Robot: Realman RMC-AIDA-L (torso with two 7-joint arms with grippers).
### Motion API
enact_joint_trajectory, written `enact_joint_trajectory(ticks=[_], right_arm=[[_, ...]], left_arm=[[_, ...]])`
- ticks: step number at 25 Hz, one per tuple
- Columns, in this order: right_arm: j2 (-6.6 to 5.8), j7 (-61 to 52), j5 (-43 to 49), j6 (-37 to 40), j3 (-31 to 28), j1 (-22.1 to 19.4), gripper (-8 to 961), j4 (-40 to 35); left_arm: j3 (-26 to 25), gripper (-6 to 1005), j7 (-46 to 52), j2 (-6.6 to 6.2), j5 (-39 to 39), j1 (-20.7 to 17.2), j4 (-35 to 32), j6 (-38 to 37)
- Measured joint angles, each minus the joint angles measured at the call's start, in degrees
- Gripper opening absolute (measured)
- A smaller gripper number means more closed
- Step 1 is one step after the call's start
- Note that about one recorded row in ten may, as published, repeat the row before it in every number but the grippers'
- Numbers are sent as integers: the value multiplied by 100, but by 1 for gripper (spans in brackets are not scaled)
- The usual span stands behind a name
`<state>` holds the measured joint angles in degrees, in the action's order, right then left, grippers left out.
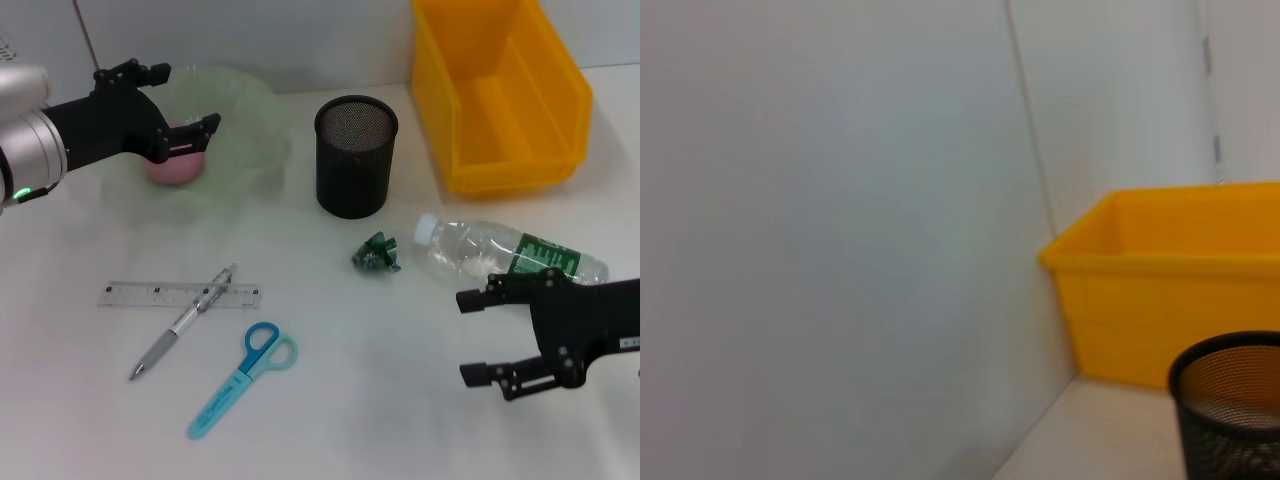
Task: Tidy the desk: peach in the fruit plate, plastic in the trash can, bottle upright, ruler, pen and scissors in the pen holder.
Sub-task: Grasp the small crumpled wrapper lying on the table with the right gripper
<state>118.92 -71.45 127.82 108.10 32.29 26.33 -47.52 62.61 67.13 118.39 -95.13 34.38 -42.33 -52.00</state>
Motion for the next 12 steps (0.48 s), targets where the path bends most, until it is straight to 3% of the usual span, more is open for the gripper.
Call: enact_joint_trajectory(ticks=[4, 5, 7, 10, 11, 12], right_arm=[[0, -471, -231, -139, -7, 2, 838, -268], [0, -699, -291, -215, -5, -2, 838, -387], [0, -1185, -346, -361, 28, 14, 838, -671], [-10, -2277, -303, -440, 281, 185, 838, -1297], [-23, -3015, -167, -426, 578, 311, 838, -1759], [-26, -3473, -77, -427, 777, 384, 838, -2083]], left_arm=[[-10, 859, 3, -1, 58, -241, -237, -762], [-10, 858, 3, -1, 58, -241, -237, -762], [30, 857, -32, 11, 324, -652, -538, -2002], [62, 855, -73, 20, 498, -850, -595, -2392], [174, 855, -350, 29, 853, -1231, -515, -2800], [174, 855, -350, 29, 853, -1231, -515, -2800]])
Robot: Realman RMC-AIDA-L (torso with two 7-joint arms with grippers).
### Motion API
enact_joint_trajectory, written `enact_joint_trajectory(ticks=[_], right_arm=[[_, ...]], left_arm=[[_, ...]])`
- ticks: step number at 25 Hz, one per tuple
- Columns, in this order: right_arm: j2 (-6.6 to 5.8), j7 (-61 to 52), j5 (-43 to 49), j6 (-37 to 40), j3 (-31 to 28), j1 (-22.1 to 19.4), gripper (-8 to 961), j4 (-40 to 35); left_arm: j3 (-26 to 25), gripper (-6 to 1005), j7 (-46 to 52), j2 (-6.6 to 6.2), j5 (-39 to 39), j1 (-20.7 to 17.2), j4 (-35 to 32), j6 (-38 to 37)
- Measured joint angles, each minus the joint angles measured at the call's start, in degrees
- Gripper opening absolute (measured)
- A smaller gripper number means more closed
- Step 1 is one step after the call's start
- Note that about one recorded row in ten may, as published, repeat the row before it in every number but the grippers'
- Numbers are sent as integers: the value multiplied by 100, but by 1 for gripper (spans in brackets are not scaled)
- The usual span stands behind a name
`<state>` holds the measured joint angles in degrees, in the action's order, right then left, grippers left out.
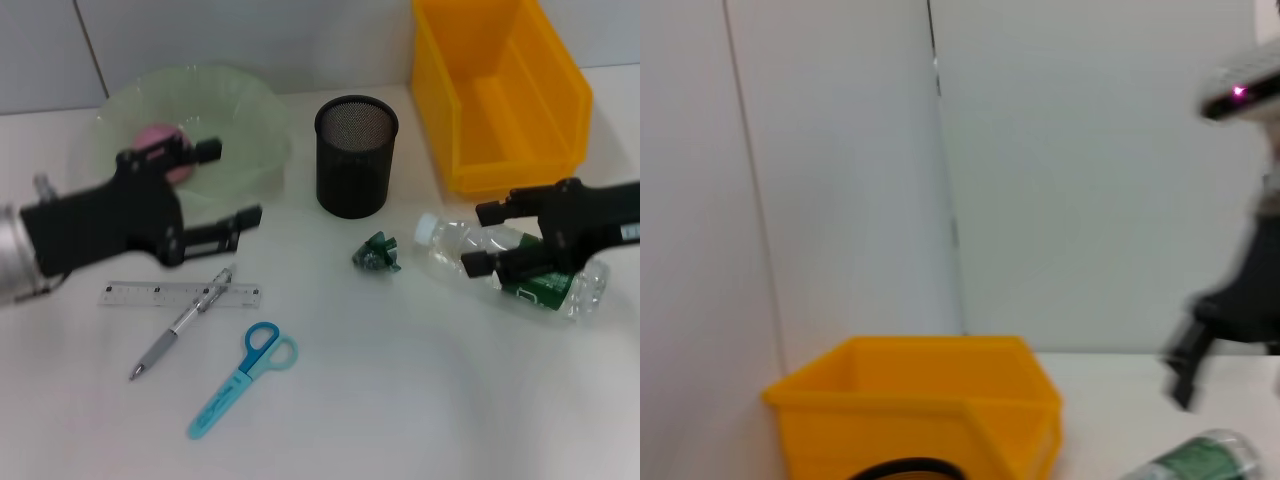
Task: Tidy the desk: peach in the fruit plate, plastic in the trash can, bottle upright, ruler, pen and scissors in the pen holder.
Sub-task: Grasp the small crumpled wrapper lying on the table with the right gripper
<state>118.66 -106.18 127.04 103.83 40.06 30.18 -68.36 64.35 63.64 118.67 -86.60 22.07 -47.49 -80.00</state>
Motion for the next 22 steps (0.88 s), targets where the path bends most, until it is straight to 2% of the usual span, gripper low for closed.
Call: enact_joint_trajectory(ticks=[1, 3, 4, 5, 8, 9, 10, 12, 13, 15, 22], right_arm=[[0, 0, 0, 0, 0, 0, 838, 0], [-2, -805, 196, -9, 366, 140, 838, -674], [-18, -1508, 459, 26, 717, 319, 837, -1261], [-18, -1508, 459, 26, 717, 319, 837, -1261], [-42, -2398, 1080, 160, 1269, 668, 838, -1926], [-49, -2804, 1476, 272, 1663, 958, 838, -2119], [-49, -2804, 1476, 272, 1663, 958, 838, -2119], [-33, -3170, 1928, 296, 2182, 1292, 837, -1990], [-33, -3170, 1928, 296, 2182, 1292, 837, -1990], [28, -3321, 2284, 50, 2545, 1511, 837, -1644], [37, -3587, 2374, -837, 3091, 1687, 838, -781]], left_arm=[[67, 855, -159, 4, 112, -114, 67, -87], [337, 854, -668, 5, 481, -442, 279, -257], [471, 854, -867, 6, 642, -586, 347, -336], [471, 854, -867, 6, 642, -586, 347, -336], [676, 854, -1169, 7, 821, -770, 466, -484], [730, 854, -1277, 7, 861, -801, 577, -529], [730, 855, -1277, 7, 861, -801, 577, -529], [748, 855, -1372, 0, 863, -807, 719, -544], [748, 855, -1372, 0, 863, -807, 719, -544], [753, 856, -1435, -7, 849, -784, 829, -543], [857, 855, -1470, -20, 804, -725, 938, -428]])
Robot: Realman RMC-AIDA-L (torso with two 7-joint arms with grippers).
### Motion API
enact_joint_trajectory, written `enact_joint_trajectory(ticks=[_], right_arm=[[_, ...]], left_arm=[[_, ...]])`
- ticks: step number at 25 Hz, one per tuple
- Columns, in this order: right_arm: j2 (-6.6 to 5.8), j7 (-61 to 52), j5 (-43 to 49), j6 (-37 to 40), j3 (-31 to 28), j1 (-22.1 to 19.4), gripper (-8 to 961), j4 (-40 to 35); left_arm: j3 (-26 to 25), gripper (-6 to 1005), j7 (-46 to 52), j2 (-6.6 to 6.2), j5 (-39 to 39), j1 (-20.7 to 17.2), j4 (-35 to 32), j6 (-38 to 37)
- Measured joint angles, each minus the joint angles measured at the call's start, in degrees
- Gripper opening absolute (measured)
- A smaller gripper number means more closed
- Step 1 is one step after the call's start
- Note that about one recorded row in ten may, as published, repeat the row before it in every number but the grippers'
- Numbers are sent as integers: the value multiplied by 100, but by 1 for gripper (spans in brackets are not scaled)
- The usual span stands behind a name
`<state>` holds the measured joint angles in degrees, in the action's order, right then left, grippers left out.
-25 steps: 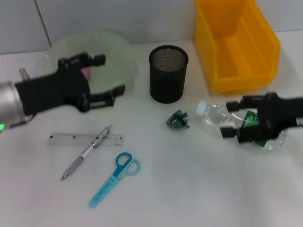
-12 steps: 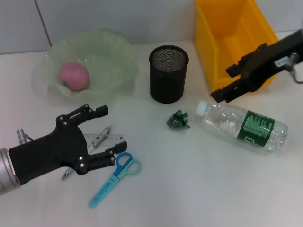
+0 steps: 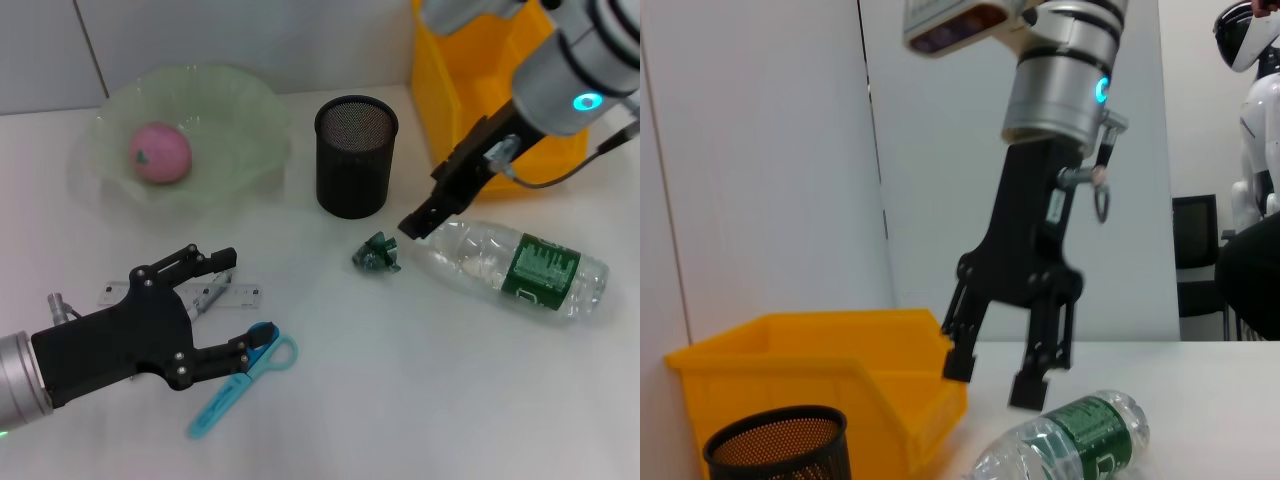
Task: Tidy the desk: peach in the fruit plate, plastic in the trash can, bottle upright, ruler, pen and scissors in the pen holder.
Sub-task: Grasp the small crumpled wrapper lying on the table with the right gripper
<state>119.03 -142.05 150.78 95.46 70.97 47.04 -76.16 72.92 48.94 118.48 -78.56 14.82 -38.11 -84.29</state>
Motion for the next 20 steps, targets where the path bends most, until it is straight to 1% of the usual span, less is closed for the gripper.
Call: enact_joint_trajectory(ticks=[1, 2, 3, 4, 6, 7, 8, 11, 16, 17, 20], right_arm=[[2, -34, 3, -186, 85, 49, 838, 239], [6, -77, 6, -492, 226, 157, 838, 656], [6, -77, 6, -492, 226, 157, 838, 656], [10, -92, 5, -638, 306, 202, 837, 833], [19, -108, 4, -939, 513, 292, 837, 1179], [31, -136, 3, -1163, 726, 341, 837, 1385], [31, -136, 3, -1163, 726, 341, 837, 1385], [38, -220, 6, -1475, 963, 368, 837, 1563], [40, -253, -10, -1790, 996, 541, 837, 2058], [41, -251, -13, -1924, 998, 639, 837, 2320], [42, -230, -16, -2048, 999, 721, 837, 2532]], left_arm=[[2, 855, -3, 0, -3, 16, 16, 7], [2, 855, -3, 0, -3, 16, 16, 7], [5, 855, -4, -1, -4, 23, 24, 11], [42, 855, -5, -1, -5, 35, 34, 14], [78, 855, -6, -1, -5, 38, 37, 21], [101, 855, -6, -1, -7, 40, 40, 35], [122, 855, -7, -1, -7, 45, 42, 55], [151, 854, -7, -1, -10, 55, 57, 96], [168, 854, -7, -8, -11, 69, 88, 98], [171, 854, -7, -9, -11, 72, 92, 98], [171, 853, -7, -14, -11, 76, 95, 98]])
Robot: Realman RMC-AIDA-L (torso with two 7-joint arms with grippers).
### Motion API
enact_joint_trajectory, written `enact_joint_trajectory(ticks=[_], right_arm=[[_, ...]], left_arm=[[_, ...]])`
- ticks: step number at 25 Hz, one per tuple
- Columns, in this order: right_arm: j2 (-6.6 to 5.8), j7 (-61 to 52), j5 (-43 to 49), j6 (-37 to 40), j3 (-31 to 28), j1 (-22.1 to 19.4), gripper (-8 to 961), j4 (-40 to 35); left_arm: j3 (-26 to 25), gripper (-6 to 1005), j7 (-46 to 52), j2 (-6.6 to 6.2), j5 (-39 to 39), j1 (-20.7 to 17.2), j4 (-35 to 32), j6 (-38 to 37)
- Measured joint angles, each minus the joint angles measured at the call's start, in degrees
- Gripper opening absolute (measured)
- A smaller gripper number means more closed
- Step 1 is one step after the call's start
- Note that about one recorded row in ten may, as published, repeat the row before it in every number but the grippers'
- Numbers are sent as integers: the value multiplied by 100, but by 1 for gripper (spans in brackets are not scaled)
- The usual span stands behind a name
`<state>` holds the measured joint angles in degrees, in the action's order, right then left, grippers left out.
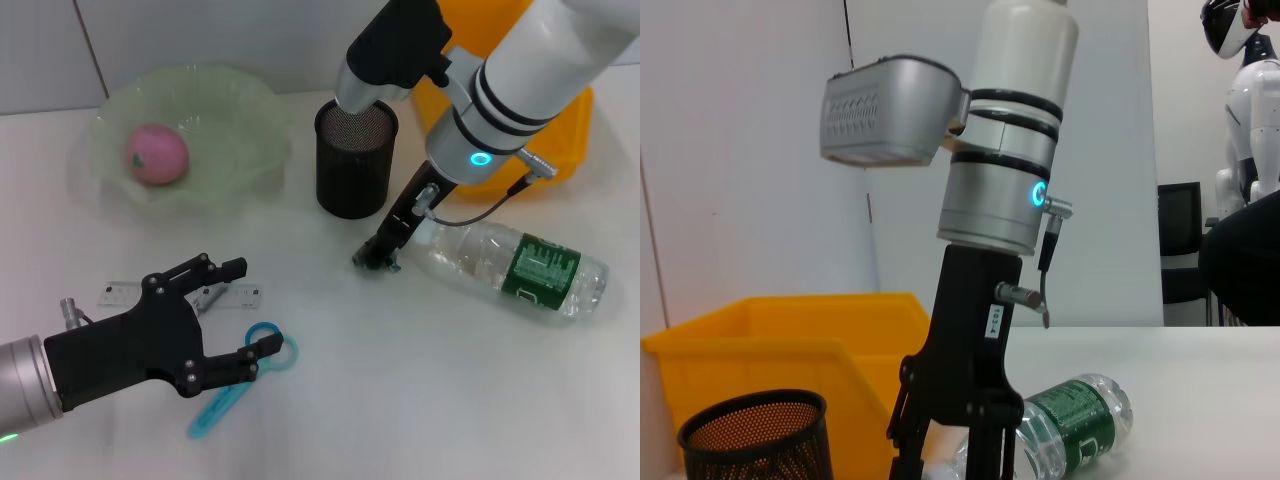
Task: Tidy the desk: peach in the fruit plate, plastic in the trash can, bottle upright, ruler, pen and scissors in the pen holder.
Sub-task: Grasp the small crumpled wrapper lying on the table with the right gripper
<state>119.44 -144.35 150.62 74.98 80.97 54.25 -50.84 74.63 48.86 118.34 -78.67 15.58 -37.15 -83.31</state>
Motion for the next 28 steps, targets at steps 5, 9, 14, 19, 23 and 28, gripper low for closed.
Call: enact_joint_trajectory(ticks=[5, 9, 14, 19, 23, 28], right_arm=[[0, 25, -7, -240, 8, 81, 837, 277], [0, 42, -8, -310, 13, 98, 838, 371], [0, 93, -17, -361, 15, 125, 838, 559], [5, 109, -17, -368, 16, 128, 838, 637], [7, 109, -19, -379, 15, 129, 838, 647], [8, 114, -144, -415, 15, 154, 808, 796]], left_arm=[[-1, 853, 0, -5, -2, 8, 0, 0], [-2, 853, 3, 0, -105, 40, -1, 1], [-1, 852, 15, 10, -133, 96, -2, 18], [-1, 852, 27, 13, -136, 126, -3, 28], [-2, 851, 15, 21, -140, 185, 40, 41], [-1, 851, 9, 23, -141, 289, 173, 51]])
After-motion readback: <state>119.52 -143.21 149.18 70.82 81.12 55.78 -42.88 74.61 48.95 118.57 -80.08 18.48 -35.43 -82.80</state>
